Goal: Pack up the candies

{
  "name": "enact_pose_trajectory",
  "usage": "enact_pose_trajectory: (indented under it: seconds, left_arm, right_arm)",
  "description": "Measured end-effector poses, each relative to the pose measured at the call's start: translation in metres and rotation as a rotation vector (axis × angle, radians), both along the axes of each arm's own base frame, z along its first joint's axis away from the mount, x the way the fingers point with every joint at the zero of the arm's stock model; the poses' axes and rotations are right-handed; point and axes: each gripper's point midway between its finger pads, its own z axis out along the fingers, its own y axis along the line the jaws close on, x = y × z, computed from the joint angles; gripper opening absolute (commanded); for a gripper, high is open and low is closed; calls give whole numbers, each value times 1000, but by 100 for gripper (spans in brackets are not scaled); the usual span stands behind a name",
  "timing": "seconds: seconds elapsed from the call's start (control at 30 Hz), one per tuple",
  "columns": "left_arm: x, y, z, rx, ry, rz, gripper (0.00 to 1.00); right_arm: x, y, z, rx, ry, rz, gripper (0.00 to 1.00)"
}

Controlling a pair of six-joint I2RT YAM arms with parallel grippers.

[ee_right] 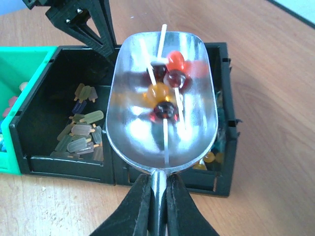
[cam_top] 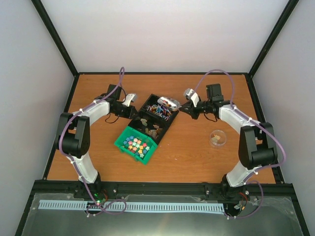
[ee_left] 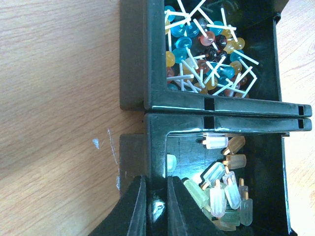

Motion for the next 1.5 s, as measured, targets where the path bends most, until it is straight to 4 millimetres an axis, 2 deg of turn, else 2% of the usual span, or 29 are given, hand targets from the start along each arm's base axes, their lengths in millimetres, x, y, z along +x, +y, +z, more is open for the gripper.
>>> enact_pose_trajectory:
  seconds: [0.17, 0.37, 0.5, 0.63, 0.7, 0.73, 0.8, 1.07, 1.17, 1.33, 1.5]
  left_arm:
    - [0, 1, 0, -1, 2, 1, 19]
    - [-4, 7, -3, 12, 28, 4, 31]
    - [-7, 11, -5, 21, 43, 4, 51]
    - [-11, 15, -7, 29, 60, 3, 75]
    - [-12, 15, -6, 32, 61, -2, 82]
    - [-13, 15, -5, 33, 57, -8, 88]
    - [-13, 15, -2, 31, 48, -13, 99]
    - [-13, 14, 28, 19, -40, -30, 100]
    - [-13, 14, 37, 17, -68, -34, 100]
    - [-13, 14, 46, 14, -95, -38, 100]
    - [-14, 14, 49, 12, -105, -38, 100]
  right_arm:
    - [4, -19, 16, 15, -24, -21, 3]
    - [1, -50, 39, 8, -56, -52, 3]
    - [-8, -77, 49, -26, -74, -72, 3]
    - [-26, -112, 52, -75, -66, -103, 3]
    - [-39, -137, 52, -109, -57, -134, 3]
    - [-41, -139, 52, -112, -56, -135, 3]
    - [-51, -156, 51, -142, -53, -154, 3]
    - [-99, -228, 45, -255, -46, -246, 3]
    - [-120, -249, 38, -282, -23, -271, 3]
    - [-148, -271, 28, -335, 11, -277, 3]
    - [-166, -273, 19, -408, 22, -222, 3]
